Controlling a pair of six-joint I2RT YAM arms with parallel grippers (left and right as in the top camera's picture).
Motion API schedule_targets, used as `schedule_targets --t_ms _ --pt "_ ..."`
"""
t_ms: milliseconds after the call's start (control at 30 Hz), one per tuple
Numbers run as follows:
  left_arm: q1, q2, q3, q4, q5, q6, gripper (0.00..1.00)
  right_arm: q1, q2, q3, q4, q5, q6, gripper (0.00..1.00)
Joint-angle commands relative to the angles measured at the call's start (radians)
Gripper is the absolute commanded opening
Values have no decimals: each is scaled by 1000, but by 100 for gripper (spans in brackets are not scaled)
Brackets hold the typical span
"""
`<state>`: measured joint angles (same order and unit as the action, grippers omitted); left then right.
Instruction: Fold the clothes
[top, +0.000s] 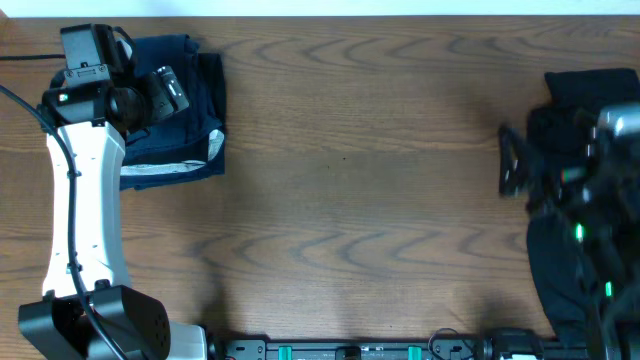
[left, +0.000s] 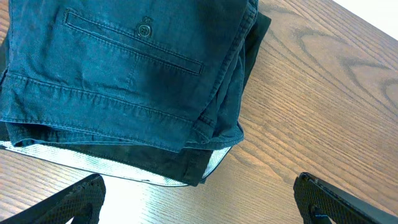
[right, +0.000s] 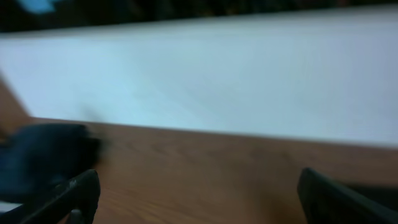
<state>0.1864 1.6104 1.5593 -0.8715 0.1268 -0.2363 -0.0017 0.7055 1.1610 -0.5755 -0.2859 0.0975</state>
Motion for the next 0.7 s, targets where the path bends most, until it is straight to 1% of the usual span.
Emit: schedule_targets --t_ms 0,100,233,333,433,533,667 --pt "3 6 11 -3 -8 2 98 78 -112 -34 6 7 -21 99" --pt "3 6 11 -3 -8 2 98 120 -224 -103 8 18 -29 99" --pt "3 6 11 -3 -8 2 98 143 -383 -255 30 29 -29 99" --pt "3 6 11 -3 -8 2 98 143 -514 -400 83 29 -29 99" --pt "3 6 11 -3 -8 2 98 143 -607 -524 141 28 -28 99" --pt "3 6 11 -3 -8 2 98 144 -665 -635 216 27 -25 99" --pt "3 6 11 -3 -8 2 98 146 -694 -772 352 28 -16 99"
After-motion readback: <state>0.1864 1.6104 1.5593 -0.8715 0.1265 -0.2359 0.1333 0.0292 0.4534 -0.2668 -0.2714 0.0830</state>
